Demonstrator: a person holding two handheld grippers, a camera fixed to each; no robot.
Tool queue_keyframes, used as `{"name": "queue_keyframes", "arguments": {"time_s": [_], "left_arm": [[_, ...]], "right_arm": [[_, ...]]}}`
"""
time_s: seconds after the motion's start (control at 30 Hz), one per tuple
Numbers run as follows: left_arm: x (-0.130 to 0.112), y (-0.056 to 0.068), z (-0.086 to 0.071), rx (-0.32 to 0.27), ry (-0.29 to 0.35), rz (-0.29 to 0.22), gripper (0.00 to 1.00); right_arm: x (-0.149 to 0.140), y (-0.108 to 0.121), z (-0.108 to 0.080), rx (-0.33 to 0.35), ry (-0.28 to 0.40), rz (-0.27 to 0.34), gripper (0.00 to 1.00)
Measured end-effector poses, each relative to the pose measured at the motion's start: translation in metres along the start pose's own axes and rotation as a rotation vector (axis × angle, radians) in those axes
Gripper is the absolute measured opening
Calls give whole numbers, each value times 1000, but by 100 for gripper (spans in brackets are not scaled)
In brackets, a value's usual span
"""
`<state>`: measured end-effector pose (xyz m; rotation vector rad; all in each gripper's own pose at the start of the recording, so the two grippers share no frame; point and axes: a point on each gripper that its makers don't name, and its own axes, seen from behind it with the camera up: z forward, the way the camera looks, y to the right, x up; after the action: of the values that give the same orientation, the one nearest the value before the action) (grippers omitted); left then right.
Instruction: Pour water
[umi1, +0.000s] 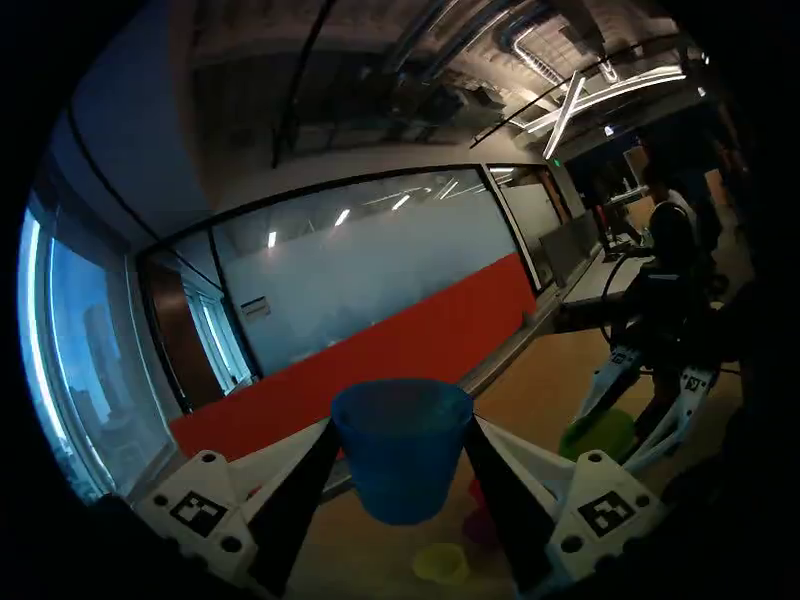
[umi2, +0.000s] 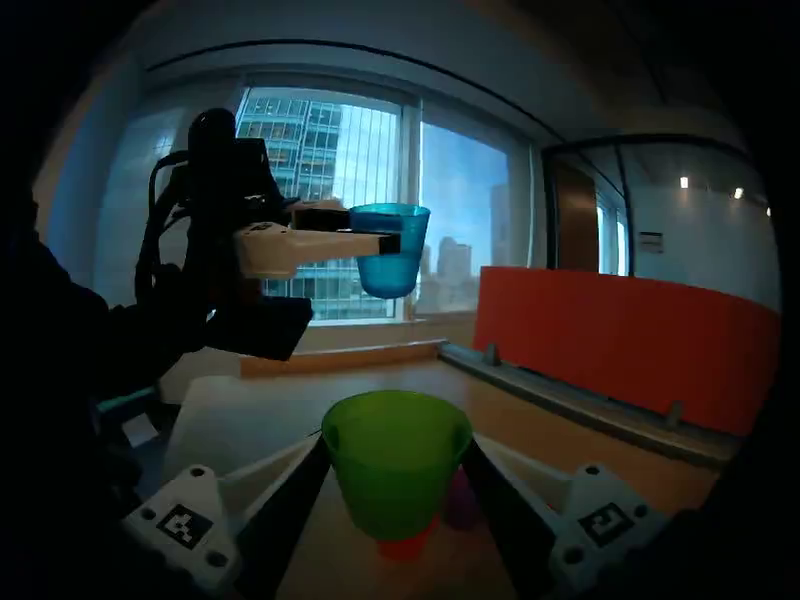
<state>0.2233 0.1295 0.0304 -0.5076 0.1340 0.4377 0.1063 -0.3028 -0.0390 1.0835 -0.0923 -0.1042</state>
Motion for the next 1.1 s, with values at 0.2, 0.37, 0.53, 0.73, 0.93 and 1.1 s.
{"name": "queue_keyframes", "arguments": {"time_s": [0.2,0.37,0.53,0.73,0.93,1.1], "left_arm": [[3,0,0,9,0,57,85],[7,-2,0,15,8,93,85],[10,-3,-1,17,11,136,85],[14,-2,-2,16,14,187,85],[20,0,-7,11,26,233,85],[26,3,-10,9,39,277,85]], "right_arm": [[2,-7,4,21,4,-3,91],[2,-11,8,33,3,-5,91],[3,-16,11,45,4,-7,91],[2,-19,17,53,6,-8,91],[2,-21,23,61,3,-10,91],[3,-22,26,64,2,-12,91]]}}
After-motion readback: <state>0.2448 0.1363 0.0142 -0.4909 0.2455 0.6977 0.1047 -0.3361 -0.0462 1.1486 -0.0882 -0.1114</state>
